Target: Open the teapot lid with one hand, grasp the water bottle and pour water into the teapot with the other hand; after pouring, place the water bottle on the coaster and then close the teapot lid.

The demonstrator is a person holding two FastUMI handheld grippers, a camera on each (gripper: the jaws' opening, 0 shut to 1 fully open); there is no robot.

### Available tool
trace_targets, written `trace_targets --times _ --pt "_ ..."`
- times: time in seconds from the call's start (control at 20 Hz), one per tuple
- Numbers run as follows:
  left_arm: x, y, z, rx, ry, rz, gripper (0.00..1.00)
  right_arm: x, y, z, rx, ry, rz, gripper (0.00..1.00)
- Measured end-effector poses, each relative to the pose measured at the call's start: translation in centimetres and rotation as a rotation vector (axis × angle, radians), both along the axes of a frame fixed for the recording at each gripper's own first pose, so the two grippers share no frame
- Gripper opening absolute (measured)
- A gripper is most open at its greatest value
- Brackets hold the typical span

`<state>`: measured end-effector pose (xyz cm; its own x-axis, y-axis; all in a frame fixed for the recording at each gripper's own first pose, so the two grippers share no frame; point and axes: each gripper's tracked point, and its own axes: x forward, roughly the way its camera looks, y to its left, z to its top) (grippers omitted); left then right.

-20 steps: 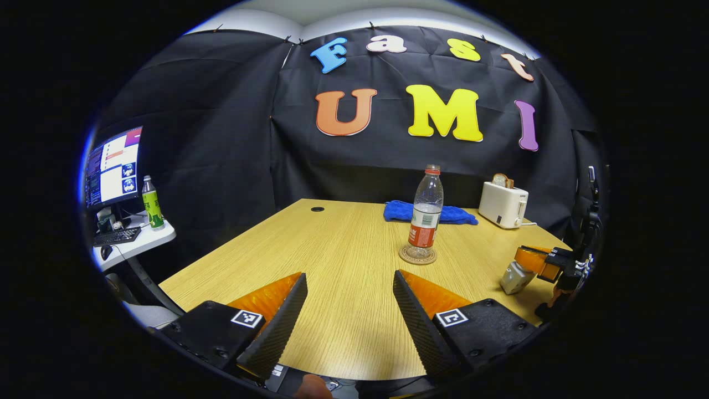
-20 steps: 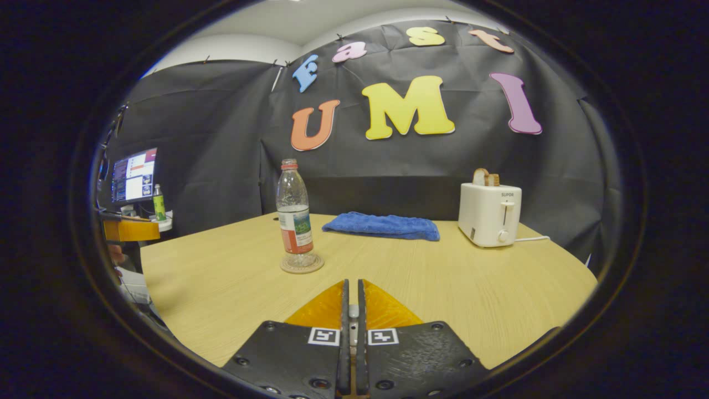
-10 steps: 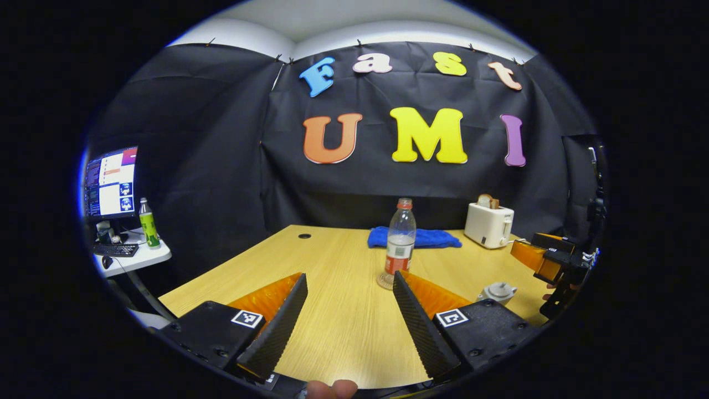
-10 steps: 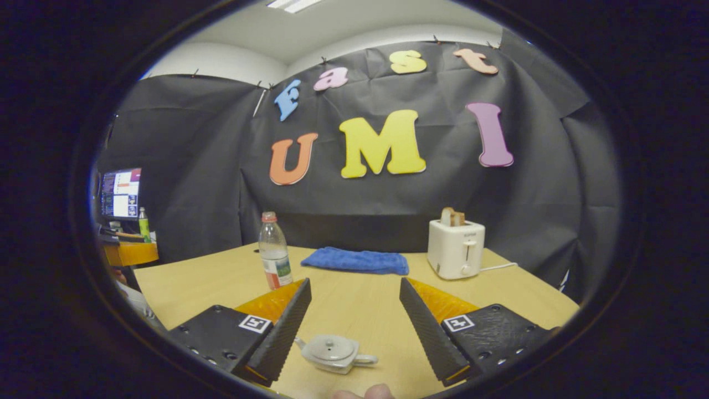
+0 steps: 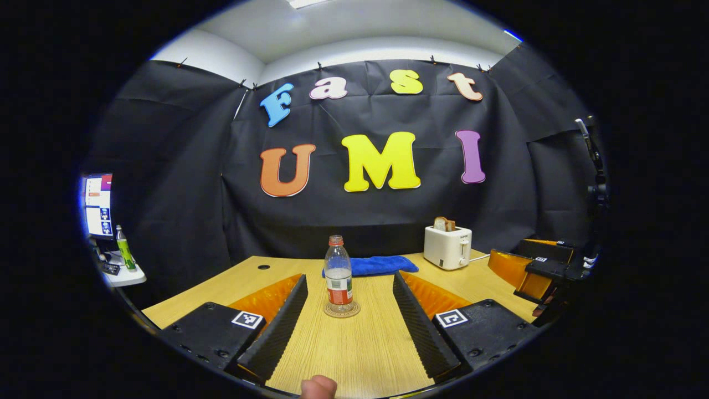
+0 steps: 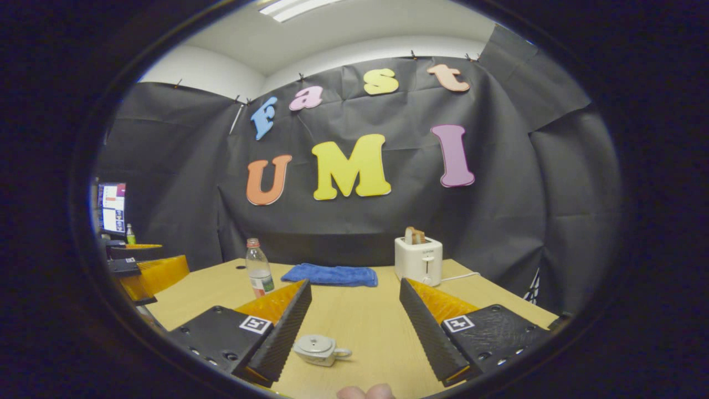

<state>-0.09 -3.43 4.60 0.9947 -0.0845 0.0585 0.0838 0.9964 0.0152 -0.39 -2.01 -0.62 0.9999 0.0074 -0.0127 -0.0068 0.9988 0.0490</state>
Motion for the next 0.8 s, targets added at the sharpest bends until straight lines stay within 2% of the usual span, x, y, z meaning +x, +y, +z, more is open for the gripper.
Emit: trace_targets --times 0.05,0.1,0.15,0.35,0.4,0.55,0.8 --pt "0.0 0.1 0.1 0.002 0.003 0.002 0.96 -0.2 0.2 -0.1 -0.003 0.01 -0.009 0.96" --pt "-0.3 0.5 0.3 0.01 0.005 0.006 0.97 -0.5 0.4 -0.1 -0.008 0.011 -0.014 0.93" --pt "-0.5 1.1 0.8 0.01 -0.012 0.018 0.97 -0.9 0.6 0.3 -0.014 0.006 -0.019 0.96" --pt "-0.7 2.0 1.6 -0.01 -0.036 0.018 0.97 -2.3 2.3 2.7 -0.054 -0.05 -0.02 0.96" --pt "-0.7 2.3 1.7 -0.016 -0.038 0.019 0.96 -2.4 2.9 3.0 -0.06 -0.057 -0.015 0.93" --pt "-0.6 2.9 1.3 -0.02 -0.021 0.026 0.97 -2.4 3.7 3.0 -0.101 -0.053 -0.015 0.96" --pt "-0.1 4.0 0.9 -0.014 -0.012 0.039 0.97 -2.0 4.6 3.6 -0.101 -0.06 -0.017 0.97"
